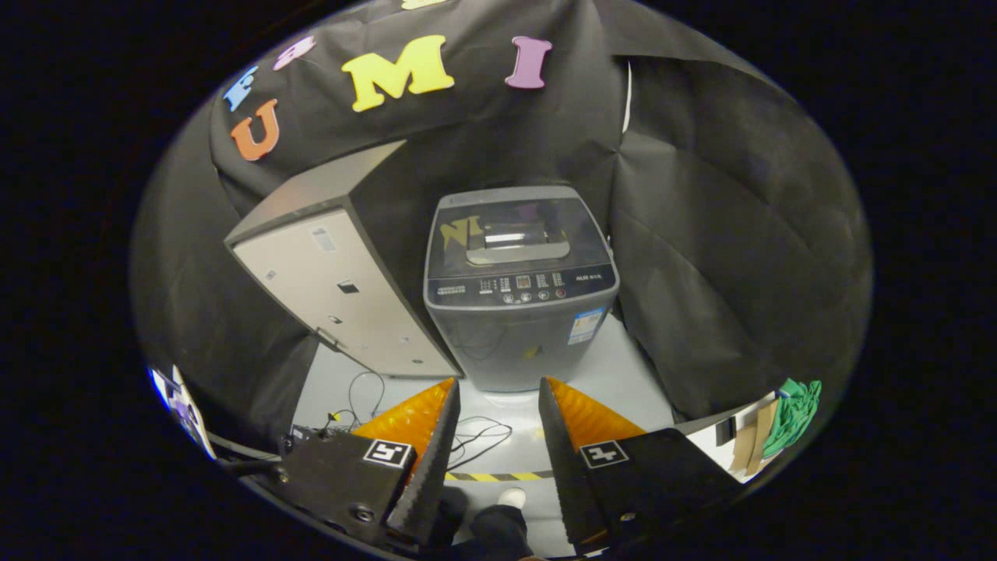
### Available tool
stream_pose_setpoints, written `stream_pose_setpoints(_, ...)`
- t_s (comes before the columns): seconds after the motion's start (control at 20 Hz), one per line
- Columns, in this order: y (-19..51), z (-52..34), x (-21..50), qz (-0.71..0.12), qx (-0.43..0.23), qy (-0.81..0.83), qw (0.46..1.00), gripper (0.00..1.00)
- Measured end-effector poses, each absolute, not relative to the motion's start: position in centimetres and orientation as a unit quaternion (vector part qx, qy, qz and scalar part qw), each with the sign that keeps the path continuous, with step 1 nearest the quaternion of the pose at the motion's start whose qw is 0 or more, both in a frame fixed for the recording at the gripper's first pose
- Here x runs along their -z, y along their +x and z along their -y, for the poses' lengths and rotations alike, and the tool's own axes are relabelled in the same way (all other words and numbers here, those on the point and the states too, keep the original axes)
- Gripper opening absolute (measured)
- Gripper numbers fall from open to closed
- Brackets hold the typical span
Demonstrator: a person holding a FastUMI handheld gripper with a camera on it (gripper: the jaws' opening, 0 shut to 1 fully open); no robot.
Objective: Put the clothes into the washing machine and then close the washing machine lid.
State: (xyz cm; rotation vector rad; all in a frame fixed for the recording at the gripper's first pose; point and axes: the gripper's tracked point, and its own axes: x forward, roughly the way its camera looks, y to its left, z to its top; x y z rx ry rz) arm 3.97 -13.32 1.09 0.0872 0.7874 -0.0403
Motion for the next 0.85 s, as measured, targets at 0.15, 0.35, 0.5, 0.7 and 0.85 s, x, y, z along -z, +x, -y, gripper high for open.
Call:
stream_pose_setpoints(0.15, 3.2, 13.4, -3.4, -0.352, 0.006, 0.036, 0.935, 0.65)
stream_pose_setpoints(0.35, 2.3, 13.5, -7.6, -0.299, -0.005, 0.028, 0.954, 0.65)
stream_pose_setpoints(0.5, 1.9, 13.8, -11.4, -0.241, -0.012, 0.016, 0.970, 0.65)
stream_pose_setpoints(0.7, 0.7, 13.3, -16.7, -0.164, -0.021, 0.008, 0.986, 0.65)
stream_pose_setpoints(0.85, -0.4, 12.7, -20.3, -0.100, -0.030, 0.008, 0.994, 0.65)
